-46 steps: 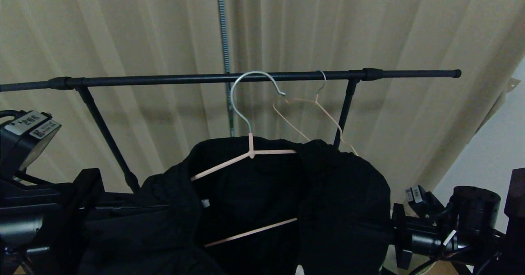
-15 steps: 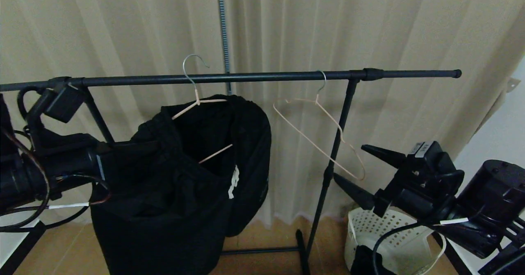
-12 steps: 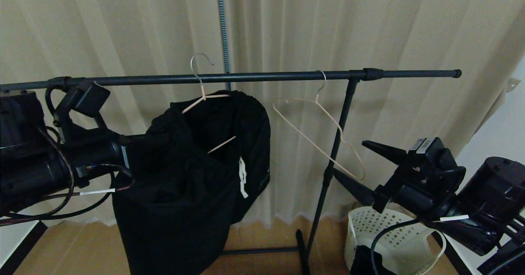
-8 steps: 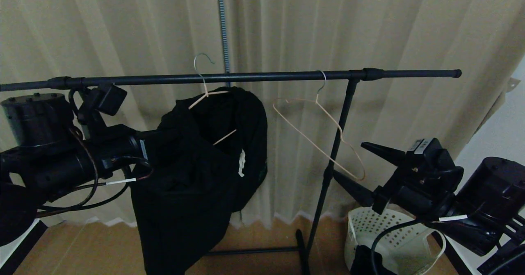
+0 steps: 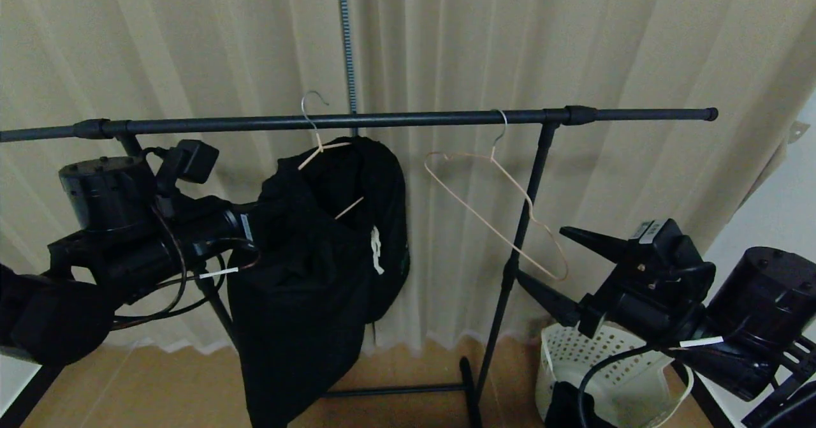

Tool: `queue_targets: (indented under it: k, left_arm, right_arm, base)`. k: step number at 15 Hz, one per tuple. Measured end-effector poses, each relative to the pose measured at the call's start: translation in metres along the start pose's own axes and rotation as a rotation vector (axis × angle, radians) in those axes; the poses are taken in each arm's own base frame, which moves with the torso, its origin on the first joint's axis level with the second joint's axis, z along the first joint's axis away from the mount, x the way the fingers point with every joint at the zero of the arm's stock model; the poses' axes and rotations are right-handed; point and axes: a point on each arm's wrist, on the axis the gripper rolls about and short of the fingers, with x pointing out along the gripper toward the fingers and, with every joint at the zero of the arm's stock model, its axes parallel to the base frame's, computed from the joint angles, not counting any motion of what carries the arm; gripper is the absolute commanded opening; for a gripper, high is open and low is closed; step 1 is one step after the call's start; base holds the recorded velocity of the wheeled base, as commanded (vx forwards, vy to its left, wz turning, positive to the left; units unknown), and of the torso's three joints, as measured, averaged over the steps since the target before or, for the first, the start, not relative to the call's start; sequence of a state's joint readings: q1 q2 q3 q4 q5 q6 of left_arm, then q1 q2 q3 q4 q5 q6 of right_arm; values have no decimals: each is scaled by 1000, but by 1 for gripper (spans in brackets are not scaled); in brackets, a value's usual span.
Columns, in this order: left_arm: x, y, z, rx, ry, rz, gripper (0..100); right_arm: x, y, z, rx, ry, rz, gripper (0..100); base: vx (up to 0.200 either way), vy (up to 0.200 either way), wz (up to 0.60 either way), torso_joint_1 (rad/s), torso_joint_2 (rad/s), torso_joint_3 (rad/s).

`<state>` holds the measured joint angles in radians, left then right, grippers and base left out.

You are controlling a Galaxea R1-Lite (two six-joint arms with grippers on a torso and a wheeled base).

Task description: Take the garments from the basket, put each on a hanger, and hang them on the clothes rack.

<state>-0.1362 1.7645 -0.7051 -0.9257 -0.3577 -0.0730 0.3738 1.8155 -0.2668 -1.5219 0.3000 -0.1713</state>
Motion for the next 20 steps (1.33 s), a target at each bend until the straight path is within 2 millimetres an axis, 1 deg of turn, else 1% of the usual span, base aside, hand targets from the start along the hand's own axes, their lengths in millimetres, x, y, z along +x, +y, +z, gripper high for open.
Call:
queue_targets:
  k: [6,12,13,20]
  left_arm:
    - [14,6,-9,-26,-2,2,0]
    - [16,7,-16,-34,21,1,0]
    - [16,6,-17,-34,23,1,100]
    - [13,2,-19,-33,32,-10,100]
  right_arm:
    - [0,1,-1,2,6,4,100]
    - [0,1,-2,3,8,5,100]
    - [0,1,-2,3,8,6,100]
    - [1,1,-3,4,12,6,100]
  base:
    - [0,0,0,0,0,0]
    - [0,0,0,0,0,0]
    - [0,0,0,0,0,0]
    - [0,0,0,0,0,0]
